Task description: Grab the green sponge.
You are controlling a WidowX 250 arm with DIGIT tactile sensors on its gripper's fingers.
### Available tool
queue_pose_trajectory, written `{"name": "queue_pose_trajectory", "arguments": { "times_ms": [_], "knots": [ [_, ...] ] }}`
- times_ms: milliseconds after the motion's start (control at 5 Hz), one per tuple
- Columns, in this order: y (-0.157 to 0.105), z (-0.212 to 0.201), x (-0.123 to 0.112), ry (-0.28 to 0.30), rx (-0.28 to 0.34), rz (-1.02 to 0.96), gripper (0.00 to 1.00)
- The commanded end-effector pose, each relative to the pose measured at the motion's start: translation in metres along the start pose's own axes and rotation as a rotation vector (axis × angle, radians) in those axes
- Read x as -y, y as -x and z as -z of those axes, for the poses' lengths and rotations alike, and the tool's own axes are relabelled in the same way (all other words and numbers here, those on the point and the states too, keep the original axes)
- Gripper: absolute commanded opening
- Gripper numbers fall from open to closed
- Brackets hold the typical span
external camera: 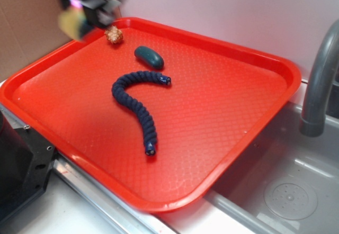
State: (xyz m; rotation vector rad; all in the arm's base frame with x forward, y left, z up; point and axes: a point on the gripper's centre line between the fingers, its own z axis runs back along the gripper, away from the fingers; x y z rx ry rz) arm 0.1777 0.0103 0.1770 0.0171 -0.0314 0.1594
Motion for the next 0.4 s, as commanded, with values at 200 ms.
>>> {"name": "queue_pose_trajectory", "arguments": {
  "times_ms": [200],
  "knots": [
    [-0.023, -0.055, -0.015, -0.01, 0.057, -0.049, 0.0]
  ]
}}
